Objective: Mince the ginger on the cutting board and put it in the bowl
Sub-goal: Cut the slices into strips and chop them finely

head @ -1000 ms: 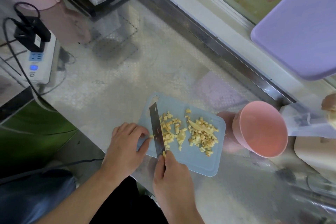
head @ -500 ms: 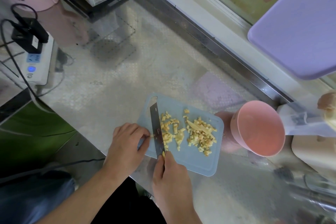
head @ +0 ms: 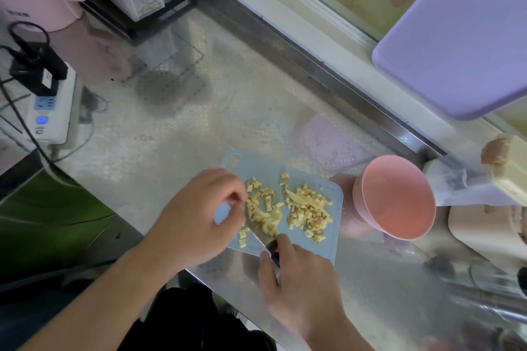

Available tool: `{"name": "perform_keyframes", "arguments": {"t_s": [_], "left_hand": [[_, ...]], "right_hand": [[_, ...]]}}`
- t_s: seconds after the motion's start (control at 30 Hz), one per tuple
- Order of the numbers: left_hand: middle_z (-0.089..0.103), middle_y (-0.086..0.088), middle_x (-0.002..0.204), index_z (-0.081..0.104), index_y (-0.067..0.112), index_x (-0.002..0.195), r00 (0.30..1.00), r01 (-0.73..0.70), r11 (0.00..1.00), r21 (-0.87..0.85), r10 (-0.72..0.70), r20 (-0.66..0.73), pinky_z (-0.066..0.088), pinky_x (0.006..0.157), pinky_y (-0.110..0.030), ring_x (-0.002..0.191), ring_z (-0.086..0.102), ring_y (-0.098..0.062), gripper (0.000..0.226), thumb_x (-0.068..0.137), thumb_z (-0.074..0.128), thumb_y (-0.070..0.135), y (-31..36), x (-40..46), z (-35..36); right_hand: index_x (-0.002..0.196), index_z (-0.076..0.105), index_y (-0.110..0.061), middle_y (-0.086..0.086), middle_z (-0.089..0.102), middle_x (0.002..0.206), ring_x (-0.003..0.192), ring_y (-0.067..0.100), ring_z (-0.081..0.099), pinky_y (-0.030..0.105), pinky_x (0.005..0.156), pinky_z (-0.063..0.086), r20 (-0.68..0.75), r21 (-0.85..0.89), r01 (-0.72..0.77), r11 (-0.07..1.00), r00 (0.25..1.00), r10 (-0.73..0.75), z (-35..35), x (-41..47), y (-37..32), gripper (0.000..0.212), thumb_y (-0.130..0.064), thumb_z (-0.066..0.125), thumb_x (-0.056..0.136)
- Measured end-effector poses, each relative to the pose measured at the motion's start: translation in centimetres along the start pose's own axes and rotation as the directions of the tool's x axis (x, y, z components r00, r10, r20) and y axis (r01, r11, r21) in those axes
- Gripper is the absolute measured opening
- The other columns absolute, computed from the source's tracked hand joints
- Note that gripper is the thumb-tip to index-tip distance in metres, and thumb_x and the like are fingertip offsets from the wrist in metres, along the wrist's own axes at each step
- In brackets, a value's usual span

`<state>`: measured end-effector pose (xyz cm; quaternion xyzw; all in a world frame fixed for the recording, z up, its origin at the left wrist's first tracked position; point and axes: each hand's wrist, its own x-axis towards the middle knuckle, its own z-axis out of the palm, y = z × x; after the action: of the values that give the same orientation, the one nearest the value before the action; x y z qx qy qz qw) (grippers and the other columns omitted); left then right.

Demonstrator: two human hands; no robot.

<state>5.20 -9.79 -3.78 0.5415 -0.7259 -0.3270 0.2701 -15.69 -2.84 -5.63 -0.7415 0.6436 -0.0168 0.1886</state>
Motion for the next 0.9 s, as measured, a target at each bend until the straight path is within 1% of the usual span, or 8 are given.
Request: {"name": "perform_keyframes", "arguments": {"t_s": [0.1, 0.2, 0.37, 0.47, 0.53, 0.63, 0.77, 0.9], "left_hand": [[0.057, 0.019, 0.088, 0.062, 0.035, 0.088, 0.933, -0.046, 0.986, 0.158, -0.014, 0.36, 0.047, 0.078, -0.02, 0.093, 0.055, -0.003, 0.009, 0.094, 0.062, 0.027, -0.3, 1.8, 1.5], [0.062, 0.016, 0.091, 0.067, 0.034, 0.091, 0.852, 0.068, 0.968, 0.24, -0.181, 0.492, 0.055, 0.076, -0.03, 0.085, 0.061, -0.003, 0.008, 0.094, 0.067, 0.027, -1.0, 3.2, 2.8], [0.064, 0.012, 0.093, 0.071, 0.03, 0.092, 0.879, 0.086, 0.935, 0.344, -0.233, 0.416, 0.055, 0.076, -0.034, 0.087, 0.064, -0.011, 0.007, 0.094, 0.067, 0.025, -1.8, 5.1, 3.7], [0.062, 0.015, 0.088, 0.066, 0.034, 0.09, 0.903, 0.102, 0.969, 0.224, -0.184, 0.387, 0.05, 0.068, -0.029, 0.08, 0.059, -0.005, 0.009, 0.095, 0.066, 0.041, -0.9, 5.1, 3.6], [0.062, 0.016, 0.086, 0.063, 0.036, 0.089, 0.871, 0.097, 0.981, 0.169, -0.166, 0.463, 0.046, 0.065, -0.026, 0.076, 0.057, -0.002, 0.017, 0.09, 0.069, 0.052, 0.0, 5.0, 3.4], [0.062, 0.013, 0.088, 0.06, 0.031, 0.09, 0.832, 0.016, 0.957, 0.291, -0.175, 0.527, 0.044, 0.064, -0.026, 0.081, 0.058, -0.005, 0.017, 0.089, 0.069, 0.046, 0.2, 5.1, 4.1], [0.056, 0.01, 0.091, 0.058, 0.029, 0.086, 0.893, 0.005, 0.911, 0.412, -0.19, 0.409, 0.048, 0.071, -0.032, 0.085, 0.056, -0.01, 0.013, 0.096, 0.064, 0.034, -0.8, 5.7, 4.7], [0.062, 0.011, 0.095, 0.062, 0.03, 0.092, 0.892, 0.07, 0.929, 0.363, -0.222, 0.395, 0.054, 0.077, -0.038, 0.087, 0.061, -0.011, 0.017, 0.104, 0.052, 0.036, -1.1, 5.9, 4.6]], "right_hand": [[0.083, 0.049, -0.027, -0.007, 0.056, 0.056, 0.041, 0.017, 0.051, 0.032, 0.036, 0.036, -0.02, -0.047, 0.075, 0.996, 0.997, -0.076, -0.5, 0.1, 0.2, 0.023, -0.046, 0.045, 0.096], [0.082, 0.05, -0.025, -0.008, 0.052, 0.056, 0.039, 0.017, 0.047, 0.032, 0.035, 0.032, -0.029, -0.088, 0.12, 0.989, 0.992, -0.123, -0.6, 0.1, 0.2, 0.02, -0.04, 0.05, 0.095], [0.08, 0.049, -0.025, -0.008, 0.047, 0.054, 0.037, 0.016, 0.042, 0.031, 0.035, 0.03, -0.055, -0.095, 0.138, 0.986, 0.988, -0.143, -1.0, 0.0, 0.5, 0.021, -0.038, 0.054, 0.095], [0.08, 0.049, -0.024, -0.008, 0.047, 0.054, 0.037, 0.017, 0.042, 0.03, 0.036, 0.027, -0.056, -0.089, 0.144, 0.985, 0.987, -0.15, -1.2, -0.2, 0.6, 0.02, -0.037, 0.056, 0.094], [0.082, 0.053, -0.023, -0.008, 0.049, 0.054, 0.037, 0.018, 0.043, 0.03, 0.036, 0.025, -0.065, -0.081, 0.158, 0.984, 0.984, -0.163, -1.3, -0.1, 0.7, 0.017, -0.036, 0.056, 0.093], [0.082, 0.057, -0.02, -0.008, 0.049, 0.053, 0.036, 0.021, 0.044, 0.031, 0.036, 0.027, -0.07, -0.083, 0.178, 0.981, 0.98, -0.184, -1.2, 0.0, 0.8, 0.019, -0.036, 0.055, 0.092], [0.073, 0.051, -0.022, -0.007, 0.048, 0.051, 0.035, 0.022, 0.043, 0.03, 0.037, 0.025, -0.036, -0.097, 0.166, 0.981, 0.985, -0.17, -1.1, -0.2, 0.8, 0.026, -0.039, 0.054, 0.093], [0.074, 0.05, -0.022, -0.007, 0.047, 0.051, 0.036, 0.022, 0.043, 0.032, 0.035, 0.032, -0.022, -0.072, 0.158, 0.985, 0.987, -0.16, -1.2, -0.3, 1.1, 0.027, -0.039, 0.054, 0.094]]}}
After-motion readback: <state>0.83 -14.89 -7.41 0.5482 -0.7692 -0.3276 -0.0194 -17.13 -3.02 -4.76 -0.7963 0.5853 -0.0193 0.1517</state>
